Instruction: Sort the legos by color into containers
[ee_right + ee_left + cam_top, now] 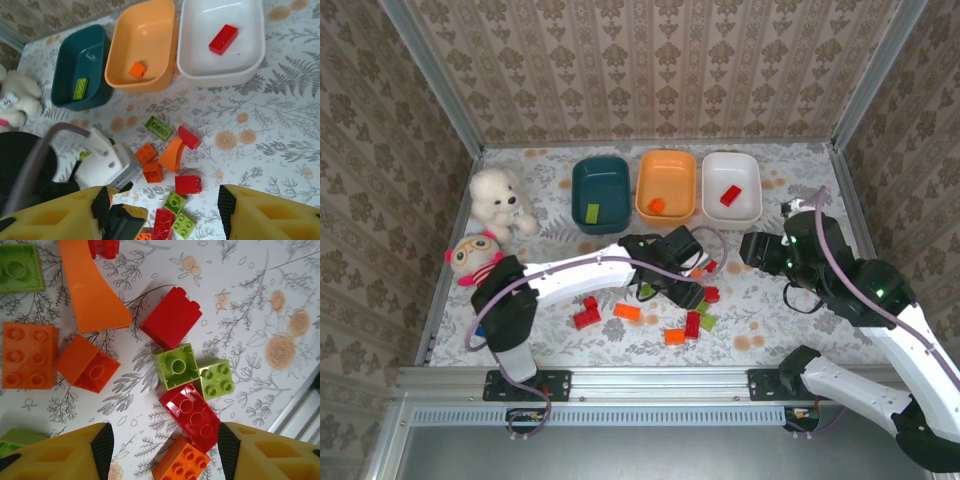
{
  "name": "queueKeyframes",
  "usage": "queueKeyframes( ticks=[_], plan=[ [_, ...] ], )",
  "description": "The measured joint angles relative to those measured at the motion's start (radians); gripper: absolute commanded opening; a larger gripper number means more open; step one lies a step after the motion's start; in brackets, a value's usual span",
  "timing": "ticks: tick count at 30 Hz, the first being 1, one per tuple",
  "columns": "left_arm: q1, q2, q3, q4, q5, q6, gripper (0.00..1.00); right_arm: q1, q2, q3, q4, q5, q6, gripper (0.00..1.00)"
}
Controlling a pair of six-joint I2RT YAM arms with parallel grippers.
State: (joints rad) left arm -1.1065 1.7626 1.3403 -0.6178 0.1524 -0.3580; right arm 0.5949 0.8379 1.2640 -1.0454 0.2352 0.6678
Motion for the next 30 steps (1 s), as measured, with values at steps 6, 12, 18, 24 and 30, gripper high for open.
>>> queueKeyframes(
  ticks=[6,12,18,24,30],
  plan=[
    [0.03,0.078,0.105,-0.057,-0.085,-0.042,0.6,-0.01,-0.019,-0.03,-0.013,-0.01,0.029,0.62],
    [0.138,0.189,0.277,-0.155,-0.126,-0.158,0.68,-0.014,-0.024,-0.085,-0.013,-0.042,0.052,0.62],
    [0.193,0.34,0.475,-0.261,-0.146,-0.403,0.71,-0.018,-0.01,-0.086,0.003,-0.056,0.054,0.62],
    [0.192,0.431,0.522,-0.285,-0.137,-0.726,0.7,-0.024,-0.005,-0.086,0.014,-0.063,0.05,0.62],
    [0.192,0.485,0.562,-0.305,-0.14,-0.971,0.7,-0.033,-0.011,-0.086,0.014,-0.065,0.039,0.62]
  ],
)
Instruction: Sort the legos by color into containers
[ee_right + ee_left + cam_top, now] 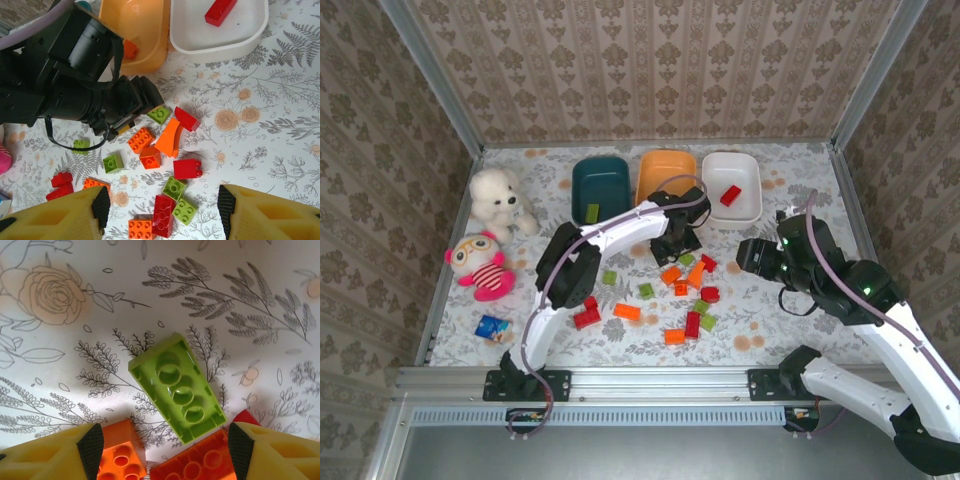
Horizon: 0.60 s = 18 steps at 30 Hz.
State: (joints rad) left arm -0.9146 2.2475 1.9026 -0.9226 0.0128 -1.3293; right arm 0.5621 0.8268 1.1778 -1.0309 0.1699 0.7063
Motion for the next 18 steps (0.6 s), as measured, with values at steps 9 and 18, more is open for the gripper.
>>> queueKeyframes(
  ticks=[9,18],
  plan=[
    [0.0,0.049,0.068,-0.035,-0.01,-0.183,0.65,-0.021,-0.027,0.0,-0.003,-0.006,-0.021,0.62],
    [0.01,0.14,0.146,-0.072,-0.026,-0.212,0.62,-0.034,-0.036,0.0,-0.015,-0.02,-0.026,0.62]
  ],
)
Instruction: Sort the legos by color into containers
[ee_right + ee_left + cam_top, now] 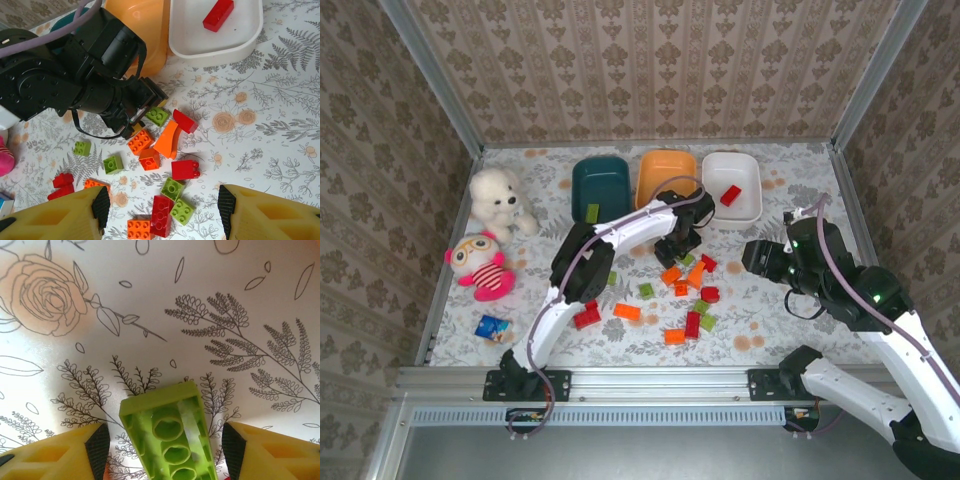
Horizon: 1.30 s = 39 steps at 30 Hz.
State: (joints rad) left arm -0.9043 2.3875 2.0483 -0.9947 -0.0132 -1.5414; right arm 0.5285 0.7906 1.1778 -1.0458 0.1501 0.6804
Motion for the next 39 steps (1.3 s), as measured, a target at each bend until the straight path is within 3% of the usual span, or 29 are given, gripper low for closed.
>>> queueKeyframes(
  ticks=[8,15,24,33,39],
  plan=[
    [0.002,0.015,0.027,-0.031,-0.01,-0.007,0.51,-0.002,0.0,0.0,-0.002,-0.001,0.0,0.62],
    [0.001,0.022,0.027,-0.038,-0.008,-0.012,0.32,-0.004,0.0,-0.002,-0.002,-0.005,0.0,0.62],
    [0.0,-0.028,-0.053,0.008,-0.022,-0.014,0.3,-0.007,0.003,-0.004,-0.001,-0.008,0.0,0.62],
    [0.011,-0.339,-0.31,-0.032,-0.138,0.113,0.3,-0.008,0.048,-0.004,0.027,-0.05,-0.021,0.62],
    [0.126,-0.546,-0.339,-0.038,-0.203,0.35,0.31,-0.008,0.153,-0.011,0.137,-0.205,-0.068,0.62]
  ],
)
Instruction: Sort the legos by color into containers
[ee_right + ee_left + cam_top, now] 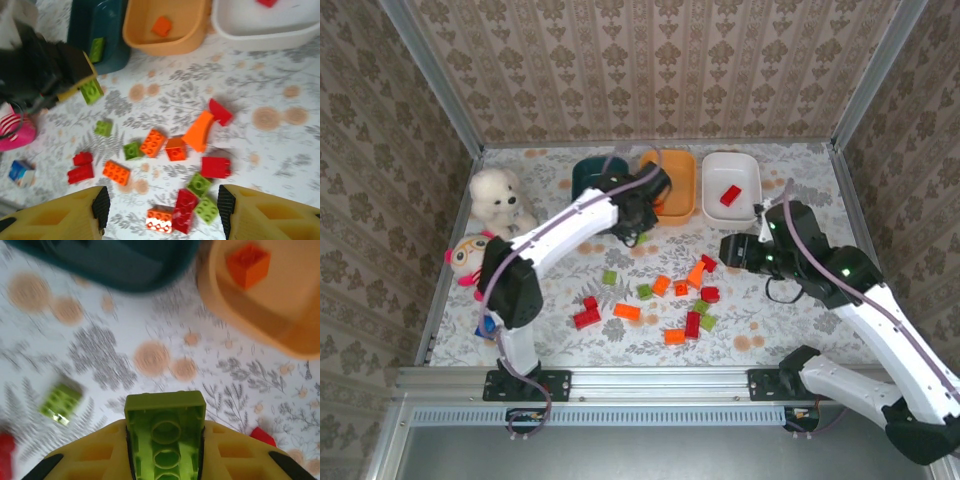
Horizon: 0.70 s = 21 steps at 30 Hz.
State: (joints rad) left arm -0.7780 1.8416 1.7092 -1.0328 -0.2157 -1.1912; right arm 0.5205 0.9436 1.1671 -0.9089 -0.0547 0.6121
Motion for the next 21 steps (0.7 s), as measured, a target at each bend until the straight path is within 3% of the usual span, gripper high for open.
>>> queueKeyframes(
  ticks=[6,10,16,21],
  plan=[
    [0.245,0.03,0.001,0.078,0.041,0.344,0.31,0.008,0.151,0.002,0.134,-0.195,-0.032,0.63],
    [0.343,0.144,0.064,0.113,0.073,0.538,0.32,0.028,0.239,0.021,0.175,-0.254,-0.038,0.63],
    [0.37,0.289,0.148,0.157,0.108,0.715,0.32,0.031,0.274,0.051,0.212,-0.277,-0.037,0.63],
    [0.348,0.359,0.206,0.169,0.12,0.776,0.32,0.031,0.278,0.055,0.222,-0.277,-0.033,0.63]
  ],
)
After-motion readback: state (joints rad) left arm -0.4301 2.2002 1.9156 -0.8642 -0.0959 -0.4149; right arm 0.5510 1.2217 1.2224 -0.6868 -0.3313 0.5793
